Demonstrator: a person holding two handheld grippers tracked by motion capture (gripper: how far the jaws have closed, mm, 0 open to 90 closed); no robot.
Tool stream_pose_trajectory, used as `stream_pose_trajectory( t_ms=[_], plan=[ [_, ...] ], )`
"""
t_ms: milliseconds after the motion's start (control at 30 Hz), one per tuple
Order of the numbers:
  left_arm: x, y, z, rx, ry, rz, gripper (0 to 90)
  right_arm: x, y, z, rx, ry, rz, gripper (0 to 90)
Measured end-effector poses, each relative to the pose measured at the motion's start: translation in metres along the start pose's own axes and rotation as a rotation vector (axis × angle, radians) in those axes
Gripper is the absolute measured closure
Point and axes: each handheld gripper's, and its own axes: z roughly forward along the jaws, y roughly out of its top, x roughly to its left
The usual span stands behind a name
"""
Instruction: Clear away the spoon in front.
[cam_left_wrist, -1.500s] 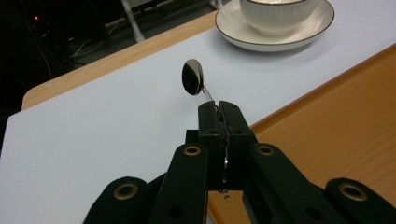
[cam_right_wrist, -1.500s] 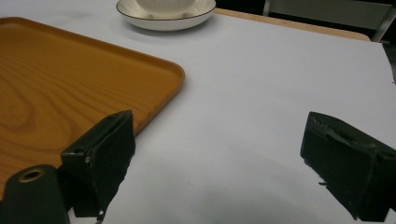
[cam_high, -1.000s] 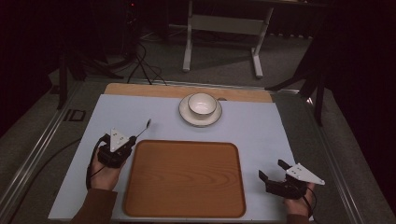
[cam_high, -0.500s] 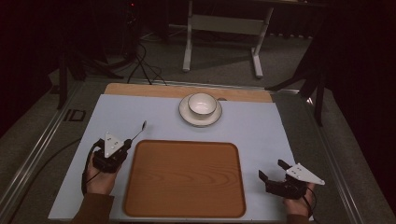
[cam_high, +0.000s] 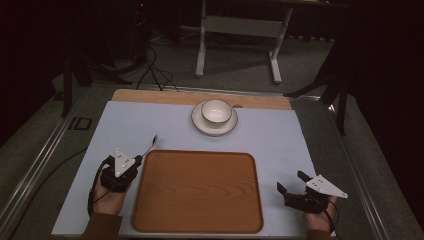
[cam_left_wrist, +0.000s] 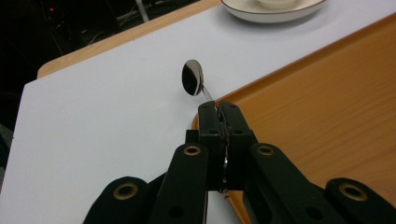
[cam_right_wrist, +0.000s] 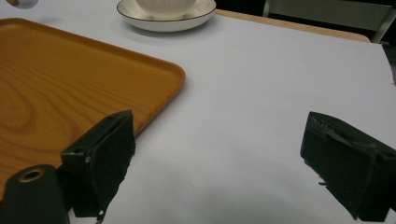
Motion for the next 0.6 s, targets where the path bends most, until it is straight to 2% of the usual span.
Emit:
stream_pose_trajectory(
  t_ms=[600],
  plan=[
    [-0.012, -0.014, -0.015, 0.012, 0.01, 0.019, 88.6, 0.0, 0.0, 0.0, 0.002, 0.001, 0.001, 10.1]
  ],
)
